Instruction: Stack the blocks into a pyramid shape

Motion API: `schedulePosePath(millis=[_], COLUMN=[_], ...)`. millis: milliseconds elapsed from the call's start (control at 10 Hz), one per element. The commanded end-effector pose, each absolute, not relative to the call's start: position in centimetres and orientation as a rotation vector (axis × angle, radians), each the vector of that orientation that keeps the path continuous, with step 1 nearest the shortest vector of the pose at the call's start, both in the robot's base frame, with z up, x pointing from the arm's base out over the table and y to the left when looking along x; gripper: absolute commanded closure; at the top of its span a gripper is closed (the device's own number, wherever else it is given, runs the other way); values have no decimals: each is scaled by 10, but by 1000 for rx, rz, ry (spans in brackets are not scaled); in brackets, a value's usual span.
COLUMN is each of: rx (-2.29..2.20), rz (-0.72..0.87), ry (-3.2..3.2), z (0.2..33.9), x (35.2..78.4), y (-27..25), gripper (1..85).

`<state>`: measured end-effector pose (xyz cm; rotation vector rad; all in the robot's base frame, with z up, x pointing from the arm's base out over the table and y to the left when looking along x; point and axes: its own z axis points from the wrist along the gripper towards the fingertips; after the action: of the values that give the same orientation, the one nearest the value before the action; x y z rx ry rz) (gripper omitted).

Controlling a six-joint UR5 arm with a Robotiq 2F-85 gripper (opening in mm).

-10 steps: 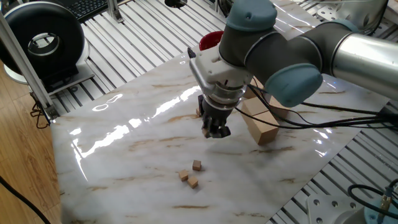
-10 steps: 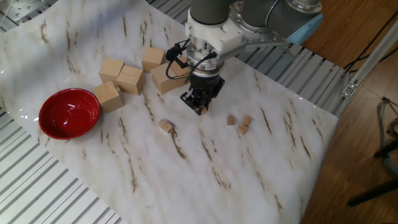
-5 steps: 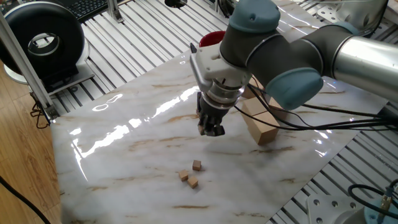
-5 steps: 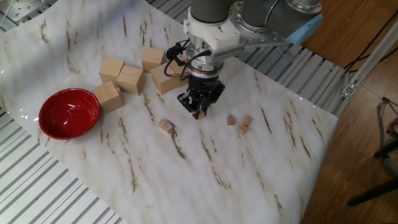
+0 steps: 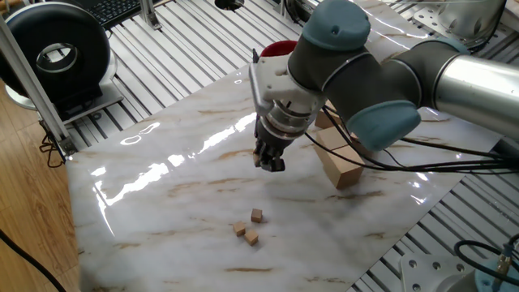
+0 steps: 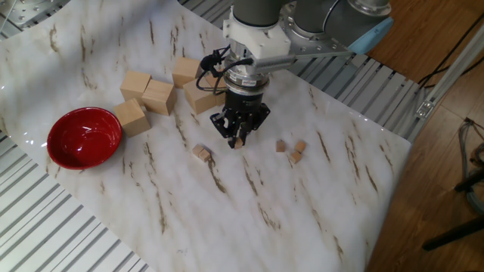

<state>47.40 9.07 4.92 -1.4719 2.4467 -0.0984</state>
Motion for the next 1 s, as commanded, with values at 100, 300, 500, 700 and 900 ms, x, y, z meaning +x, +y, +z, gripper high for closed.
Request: schedulePosePath(millis=[100, 300, 500, 700, 900], rx=[-1419, -1396, -1395, -1375, -1400], rz=[-102, -84, -98, -82, -106], ry=[2459, 2473, 2490, 2489, 2478], z=[52, 51, 50, 46, 48], x=[479, 477, 475, 479, 487], y=[90, 92, 87, 91, 82], gripper=[720, 733, 753, 763, 763])
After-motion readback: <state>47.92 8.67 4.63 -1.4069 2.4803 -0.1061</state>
